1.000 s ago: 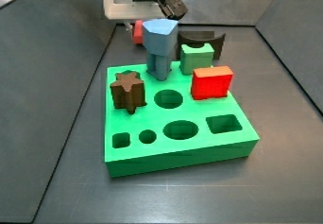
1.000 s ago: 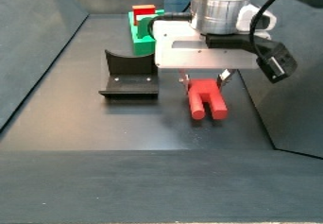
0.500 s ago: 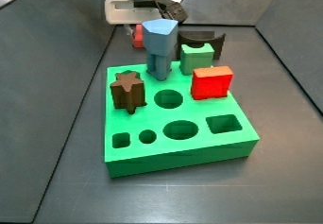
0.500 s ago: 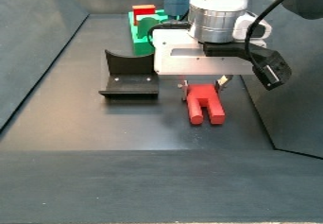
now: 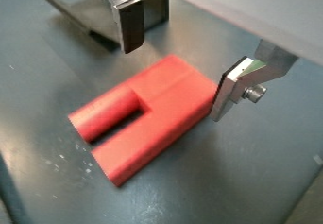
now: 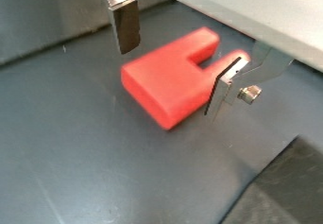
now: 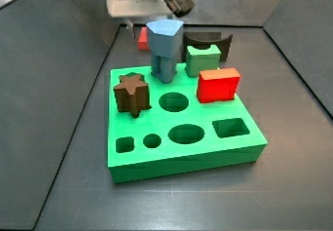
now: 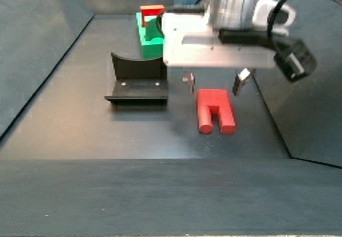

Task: Pick up the square-circle object. Move up. Rotate the square-circle object. Place the square-circle object on the fixture. Regrasp the square-circle object. Move to above the board. Insert the square-circle object.
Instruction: Rotate the square-circle object.

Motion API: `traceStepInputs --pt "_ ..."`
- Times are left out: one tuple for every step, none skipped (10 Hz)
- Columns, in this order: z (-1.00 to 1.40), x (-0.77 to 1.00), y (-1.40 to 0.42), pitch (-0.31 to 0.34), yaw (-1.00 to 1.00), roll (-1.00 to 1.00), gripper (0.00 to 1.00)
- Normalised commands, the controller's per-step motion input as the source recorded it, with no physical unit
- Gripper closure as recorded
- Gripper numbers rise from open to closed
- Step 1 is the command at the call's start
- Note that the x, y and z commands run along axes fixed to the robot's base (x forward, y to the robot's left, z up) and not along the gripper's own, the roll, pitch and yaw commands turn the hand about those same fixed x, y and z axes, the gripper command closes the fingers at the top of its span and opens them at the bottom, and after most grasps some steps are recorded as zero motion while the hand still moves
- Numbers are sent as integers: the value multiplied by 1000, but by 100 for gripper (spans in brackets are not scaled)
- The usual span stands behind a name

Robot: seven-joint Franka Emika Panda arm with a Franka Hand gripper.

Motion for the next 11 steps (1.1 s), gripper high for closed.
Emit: traceStepInputs --pt "1000 -11 6 85 -18 42 0" --pt "1000 -16 5 91 -18 61 0" --pt "1000 -21 4 95 -12 86 0" --pt "1000 -24 1 100 -3 101 0" --pt "868 -29 -4 100 7 123 0" --pt "740 -32 -7 99 13 140 0" --pt "0 0 0 0 1000 0 0" --pt "-165 -2 -4 1 1000 1 0" --pt "-287 7 4 1 1000 3 0" --pt "-223 41 5 0 1000 3 0" --pt "-162 42 1 -1 1000 2 0"
